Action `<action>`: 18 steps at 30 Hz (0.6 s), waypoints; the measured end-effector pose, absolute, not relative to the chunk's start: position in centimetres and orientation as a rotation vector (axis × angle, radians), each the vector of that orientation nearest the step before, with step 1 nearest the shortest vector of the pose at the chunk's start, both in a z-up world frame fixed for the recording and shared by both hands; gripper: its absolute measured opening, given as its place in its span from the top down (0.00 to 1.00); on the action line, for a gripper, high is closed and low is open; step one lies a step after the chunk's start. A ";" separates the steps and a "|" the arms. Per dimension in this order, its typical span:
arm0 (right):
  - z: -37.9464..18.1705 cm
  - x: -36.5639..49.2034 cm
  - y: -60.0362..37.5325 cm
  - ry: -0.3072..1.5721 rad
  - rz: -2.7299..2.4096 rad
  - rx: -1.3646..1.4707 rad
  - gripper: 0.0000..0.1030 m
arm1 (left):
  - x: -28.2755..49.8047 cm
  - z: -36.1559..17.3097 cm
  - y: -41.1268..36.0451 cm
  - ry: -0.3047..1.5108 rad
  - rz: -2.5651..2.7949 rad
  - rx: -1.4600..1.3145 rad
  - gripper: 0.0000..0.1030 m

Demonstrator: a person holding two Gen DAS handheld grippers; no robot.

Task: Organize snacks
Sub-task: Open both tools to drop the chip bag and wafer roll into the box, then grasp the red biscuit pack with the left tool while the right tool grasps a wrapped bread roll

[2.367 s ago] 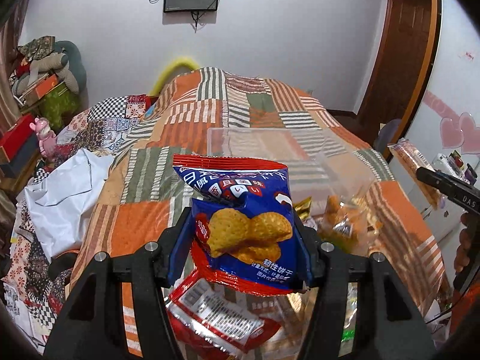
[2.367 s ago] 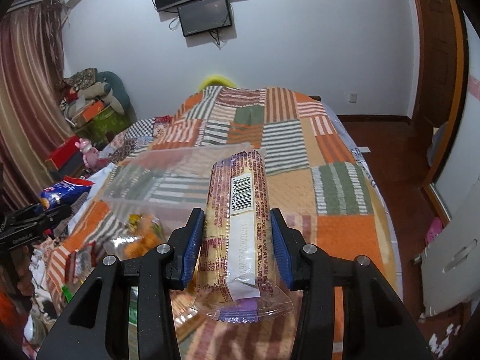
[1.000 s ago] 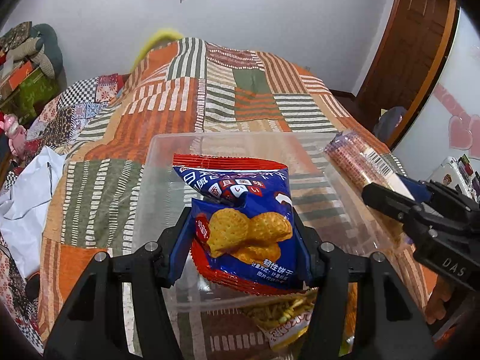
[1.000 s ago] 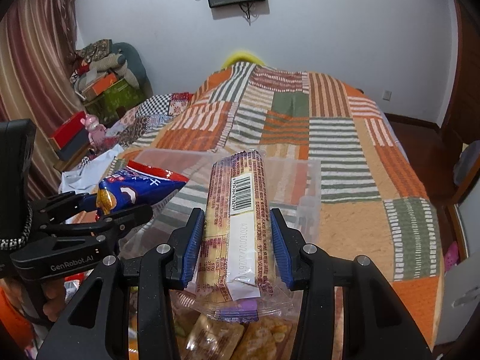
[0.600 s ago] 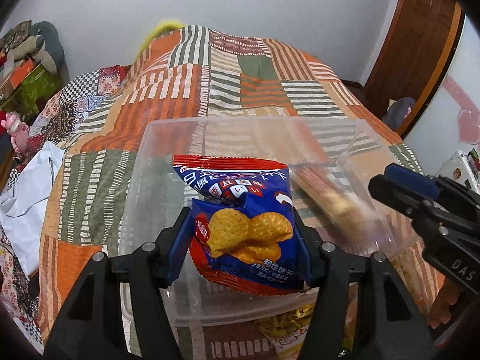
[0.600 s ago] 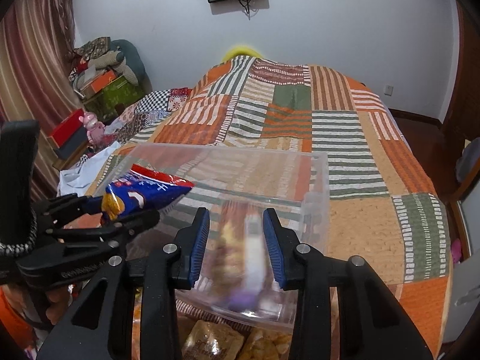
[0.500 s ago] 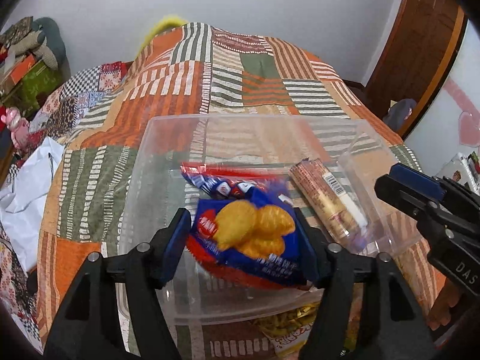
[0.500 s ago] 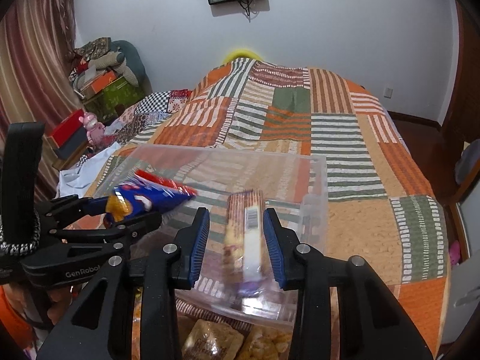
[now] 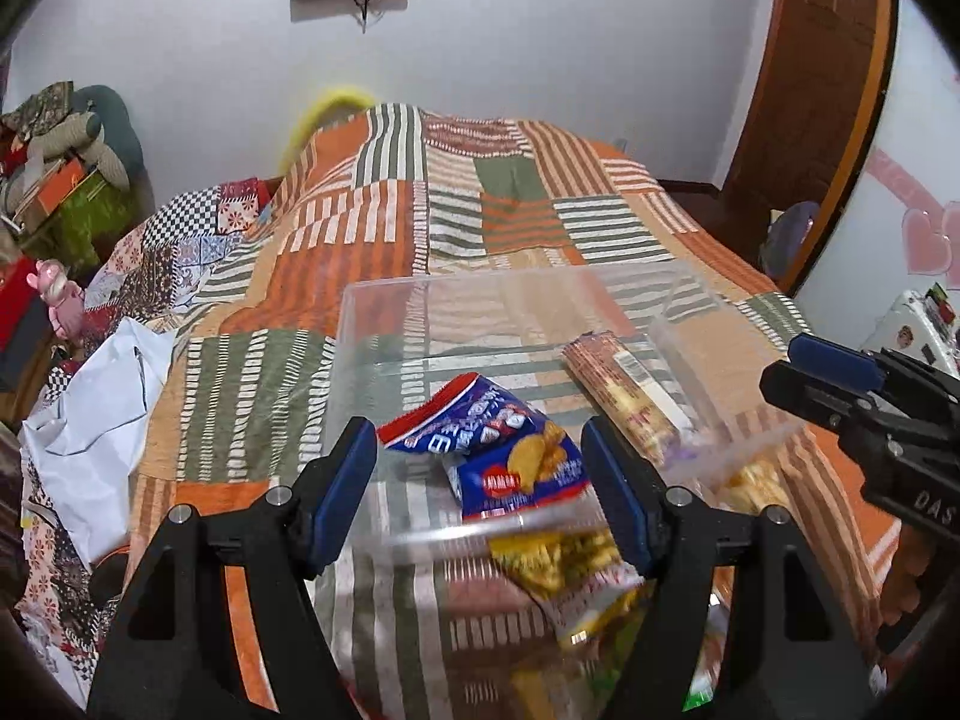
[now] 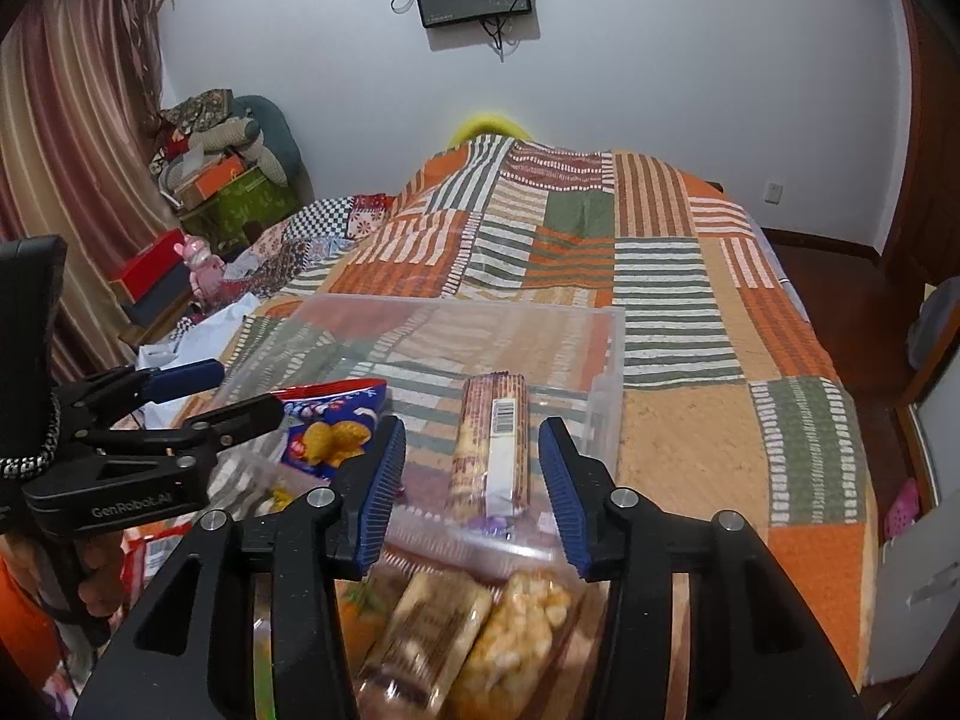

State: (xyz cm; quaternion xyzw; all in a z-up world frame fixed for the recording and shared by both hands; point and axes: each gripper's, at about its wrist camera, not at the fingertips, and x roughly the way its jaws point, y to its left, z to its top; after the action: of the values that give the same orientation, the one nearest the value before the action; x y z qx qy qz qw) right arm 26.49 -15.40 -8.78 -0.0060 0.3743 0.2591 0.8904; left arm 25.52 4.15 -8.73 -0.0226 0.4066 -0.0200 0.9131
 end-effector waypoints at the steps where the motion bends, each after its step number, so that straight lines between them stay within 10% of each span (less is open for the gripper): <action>1: -8.5 26.1 -15.5 0.771 0.537 -0.012 0.55 | 25.1 -8.5 4.3 0.834 -0.043 -0.049 0.31; 18: -7.8 19.2 -17.6 0.706 0.505 0.003 0.44 | 14.7 -7.2 8.4 0.802 0.014 -0.097 0.23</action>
State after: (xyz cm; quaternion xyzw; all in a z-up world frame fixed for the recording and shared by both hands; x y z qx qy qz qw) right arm 19.22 -17.59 -7.80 0.0014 0.3420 0.2448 0.9073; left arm 14.65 8.36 -7.23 -0.0471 0.3903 0.0067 0.9194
